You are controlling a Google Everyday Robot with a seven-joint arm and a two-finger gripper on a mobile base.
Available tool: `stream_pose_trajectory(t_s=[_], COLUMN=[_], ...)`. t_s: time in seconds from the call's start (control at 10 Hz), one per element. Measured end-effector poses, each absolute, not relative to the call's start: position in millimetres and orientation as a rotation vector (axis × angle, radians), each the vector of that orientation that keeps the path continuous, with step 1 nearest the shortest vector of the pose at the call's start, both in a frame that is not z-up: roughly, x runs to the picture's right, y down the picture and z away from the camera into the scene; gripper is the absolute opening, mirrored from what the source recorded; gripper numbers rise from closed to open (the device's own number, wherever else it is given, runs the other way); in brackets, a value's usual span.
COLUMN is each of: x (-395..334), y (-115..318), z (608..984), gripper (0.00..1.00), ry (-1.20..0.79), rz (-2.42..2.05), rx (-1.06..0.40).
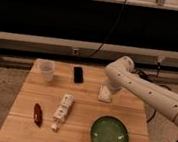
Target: Wipe the white sponge on the table
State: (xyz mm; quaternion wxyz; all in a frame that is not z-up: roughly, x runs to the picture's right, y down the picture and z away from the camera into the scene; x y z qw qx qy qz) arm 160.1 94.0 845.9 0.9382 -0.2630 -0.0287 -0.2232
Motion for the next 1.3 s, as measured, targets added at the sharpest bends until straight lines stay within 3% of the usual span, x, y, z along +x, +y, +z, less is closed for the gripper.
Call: stream_pose_trajectory(t_s=[1.3], x=[162.0], y=[102.8], z=[880.7], gripper=[0.80], ry=[-0.080], rz=[-0.549], rx=[-0.591])
